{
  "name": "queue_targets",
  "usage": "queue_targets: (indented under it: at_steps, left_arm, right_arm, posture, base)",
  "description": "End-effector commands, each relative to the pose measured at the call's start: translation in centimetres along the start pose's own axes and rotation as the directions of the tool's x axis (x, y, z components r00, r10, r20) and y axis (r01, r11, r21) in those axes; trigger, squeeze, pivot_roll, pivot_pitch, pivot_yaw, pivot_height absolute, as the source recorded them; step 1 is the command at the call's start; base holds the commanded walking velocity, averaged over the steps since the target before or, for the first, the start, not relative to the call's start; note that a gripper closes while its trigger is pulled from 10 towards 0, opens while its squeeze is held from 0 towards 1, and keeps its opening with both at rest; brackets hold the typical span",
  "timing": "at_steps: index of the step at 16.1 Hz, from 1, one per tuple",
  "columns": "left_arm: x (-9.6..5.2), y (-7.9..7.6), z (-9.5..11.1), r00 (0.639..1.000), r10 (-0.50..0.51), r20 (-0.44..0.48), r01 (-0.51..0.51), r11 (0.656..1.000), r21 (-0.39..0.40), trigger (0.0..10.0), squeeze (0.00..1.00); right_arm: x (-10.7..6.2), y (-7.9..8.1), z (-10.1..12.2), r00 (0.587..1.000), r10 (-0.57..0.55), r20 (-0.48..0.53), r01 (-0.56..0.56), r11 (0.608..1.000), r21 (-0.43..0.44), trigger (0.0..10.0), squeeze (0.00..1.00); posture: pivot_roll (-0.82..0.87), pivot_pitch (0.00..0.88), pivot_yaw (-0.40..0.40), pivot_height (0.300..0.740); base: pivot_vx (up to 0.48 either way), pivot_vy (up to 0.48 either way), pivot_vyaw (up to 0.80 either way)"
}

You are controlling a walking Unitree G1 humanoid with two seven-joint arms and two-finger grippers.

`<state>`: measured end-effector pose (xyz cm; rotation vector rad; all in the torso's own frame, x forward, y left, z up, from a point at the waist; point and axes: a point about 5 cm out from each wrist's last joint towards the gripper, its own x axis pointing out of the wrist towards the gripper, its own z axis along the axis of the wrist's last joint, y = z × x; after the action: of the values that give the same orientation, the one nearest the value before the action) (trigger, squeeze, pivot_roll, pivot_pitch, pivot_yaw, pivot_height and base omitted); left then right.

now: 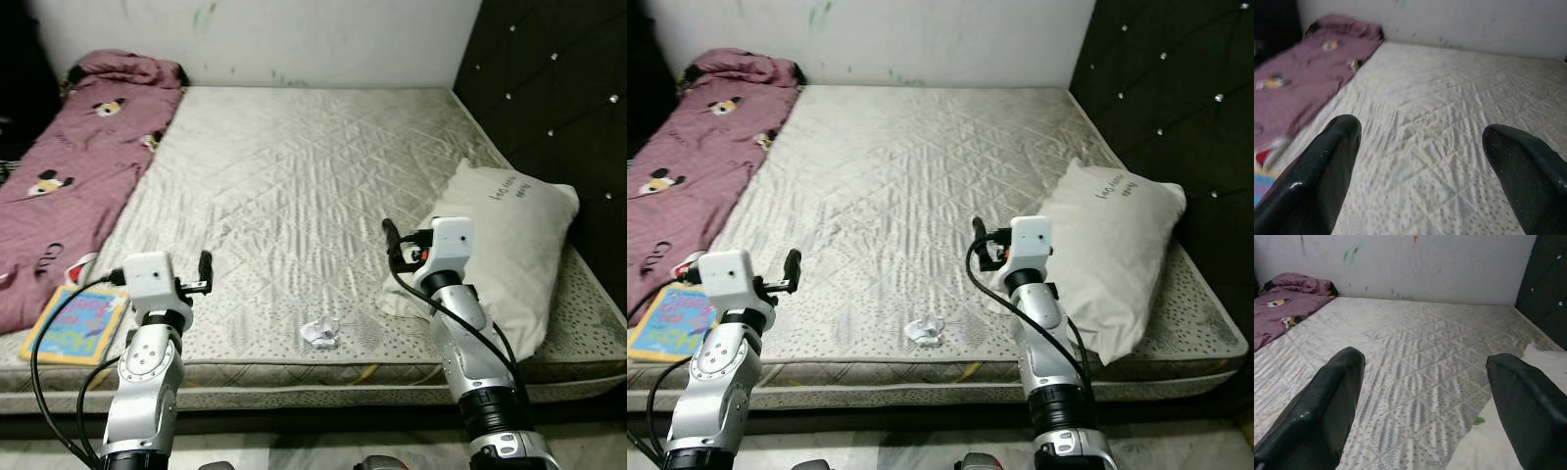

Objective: Clean up the room

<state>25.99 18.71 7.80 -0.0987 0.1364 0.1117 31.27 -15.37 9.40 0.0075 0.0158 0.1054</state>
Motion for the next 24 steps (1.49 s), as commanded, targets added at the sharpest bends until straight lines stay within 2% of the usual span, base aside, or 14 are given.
queue_targets:
  at_steps: [1,2,3,20,24]
  left_arm:
    - [0.14,-0.15,0.48,1.000,-0.017,0.005,0.017,1.000,-0.013,10.0,0.00]
    - [-0.18,0.00,0.40,1.000,-0.011,0.010,0.011,1.000,0.017,10.0,0.00]
    - [-0.47,0.16,0.09,1.000,0.013,-0.003,-0.013,1.000,0.021,10.0,0.00]
    - [-0.44,0.31,-0.03,0.999,0.035,-0.019,-0.035,0.999,-0.023,10.0,0.00]
    - [-0.30,0.25,0.07,0.999,0.033,-0.016,-0.034,0.999,-0.023,10.0,0.00]
  right_arm:
    - [0.28,-0.07,0.58,1.000,-0.002,0.013,0.002,1.000,-0.004,10.0,0.00]
    - [0.19,-0.02,0.44,1.000,0.003,-0.004,-0.003,1.000,0.029,10.0,0.00]
    - [0.06,-0.13,0.36,1.000,-0.001,-0.008,0.002,1.000,0.021,10.0,0.00]
    - [0.08,0.43,0.38,0.998,0.065,-0.012,-0.065,0.998,0.018,10.0,0.00]
    - [0.22,0.61,0.41,0.996,0.084,-0.016,-0.083,0.996,0.020,10.0,0.00]
  posture:
    - [-0.04,0.000,-0.019,0.740]
    - [-0.04,0.001,-0.020,0.740]
    - [-0.04,0.009,-0.021,0.740]
    - [-0.04,0.000,-0.036,0.740]
    - [-0.04,0.002,-0.038,0.696]
  base:
    - [0.000,0.000,0.00]
    - [0.000,0.000,0.00]
    - [0.000,0.000,0.00]
    - [0.000,0.000,0.00]
    - [0.000,0.000,0.00]
